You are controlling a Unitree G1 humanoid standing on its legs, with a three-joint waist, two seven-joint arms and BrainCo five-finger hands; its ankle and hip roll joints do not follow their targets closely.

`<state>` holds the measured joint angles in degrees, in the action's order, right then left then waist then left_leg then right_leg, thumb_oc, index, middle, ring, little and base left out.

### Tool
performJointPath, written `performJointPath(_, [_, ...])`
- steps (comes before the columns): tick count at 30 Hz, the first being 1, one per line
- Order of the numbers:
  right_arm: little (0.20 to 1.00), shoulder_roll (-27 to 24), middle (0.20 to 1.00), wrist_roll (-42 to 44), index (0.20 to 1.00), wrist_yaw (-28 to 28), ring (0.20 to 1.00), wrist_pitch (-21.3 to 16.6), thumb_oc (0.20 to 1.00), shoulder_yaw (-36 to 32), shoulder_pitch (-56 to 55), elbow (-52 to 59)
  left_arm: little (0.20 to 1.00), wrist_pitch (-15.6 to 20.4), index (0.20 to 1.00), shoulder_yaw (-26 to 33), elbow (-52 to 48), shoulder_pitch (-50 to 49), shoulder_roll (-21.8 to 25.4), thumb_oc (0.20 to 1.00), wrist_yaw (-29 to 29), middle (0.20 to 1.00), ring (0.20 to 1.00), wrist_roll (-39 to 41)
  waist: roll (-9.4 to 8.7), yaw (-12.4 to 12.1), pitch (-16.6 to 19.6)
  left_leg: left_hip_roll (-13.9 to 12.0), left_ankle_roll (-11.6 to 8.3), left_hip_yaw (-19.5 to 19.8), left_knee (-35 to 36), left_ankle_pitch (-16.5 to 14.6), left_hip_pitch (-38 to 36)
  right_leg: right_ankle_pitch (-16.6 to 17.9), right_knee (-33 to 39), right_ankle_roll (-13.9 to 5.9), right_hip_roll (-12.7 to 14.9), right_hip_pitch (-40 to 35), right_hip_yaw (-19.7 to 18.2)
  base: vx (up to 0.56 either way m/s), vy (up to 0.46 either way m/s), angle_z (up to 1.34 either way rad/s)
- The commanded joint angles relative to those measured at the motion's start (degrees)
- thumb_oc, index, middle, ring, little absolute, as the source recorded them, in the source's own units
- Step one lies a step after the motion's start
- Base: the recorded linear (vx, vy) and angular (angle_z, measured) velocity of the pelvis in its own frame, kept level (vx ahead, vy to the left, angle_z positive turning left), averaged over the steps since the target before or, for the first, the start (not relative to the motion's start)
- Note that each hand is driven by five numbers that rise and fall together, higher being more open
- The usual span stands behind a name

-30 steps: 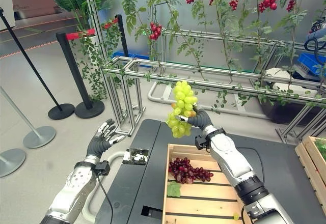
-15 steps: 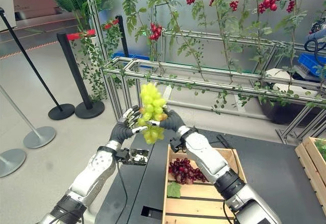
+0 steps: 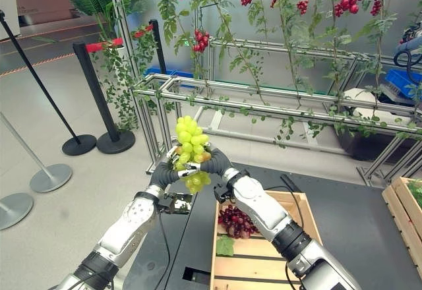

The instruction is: Pick up the fruits from the basket on one side to the basket on the other side

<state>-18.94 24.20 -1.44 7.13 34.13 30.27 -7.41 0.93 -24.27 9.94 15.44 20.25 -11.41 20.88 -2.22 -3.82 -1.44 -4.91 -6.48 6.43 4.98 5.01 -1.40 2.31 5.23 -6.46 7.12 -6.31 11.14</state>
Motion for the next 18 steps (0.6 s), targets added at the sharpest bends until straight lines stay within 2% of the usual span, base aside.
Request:
performJointPath(1, [0.2,6.81,0.2,3.28,0.2,2.5,0.2,-4.81,0.2,2.81,9.89,6.33,1.0,0.09,1.0,-3.49,7.79,8.09,-2.5,1.0,-0.37,1.0,1.0,-2.63,-0.37,0.36,2.05,0.94,3.12,-3.33,-0.77,-5.78,-1.82,-6.56,-4.6,-0.8,1.12,-1.66,1.69,0.06,-0.003,0.0])
performJointPath(11, [0.2,7.56,0.2,3.01,0.2,0.3,0.2,-5.57,0.2,2.96,11.75,6.03,1.0,0.04,1.0,-3.73,11.56,5.76,-4.56,1.0,-3.03,1.0,1.0,-4.43,-0.71,0.22,2.08,0.96,3.29,-3.34,-0.97,-5.53,-1.9,-6.24,-4.9,-0.71,1.13,-1.57,1.66,0.01,-0.002,0.0])
performJointPath(18, [0.2,4.54,0.2,1.15,0.2,-0.51,0.2,-5.73,0.2,1.33,12.94,6.09,1.0,0.88,1.0,-1.76,5.73,1.55,-3.23,1.0,-2.88,1.0,1.0,-2.55,-0.99,-0.26,1.99,1.01,3.35,-3.51,-1.01,-5.63,-1.91,-6.15,-4.75,-0.76,1.11,-1.66,1.6,0.0,0.0,0.0])
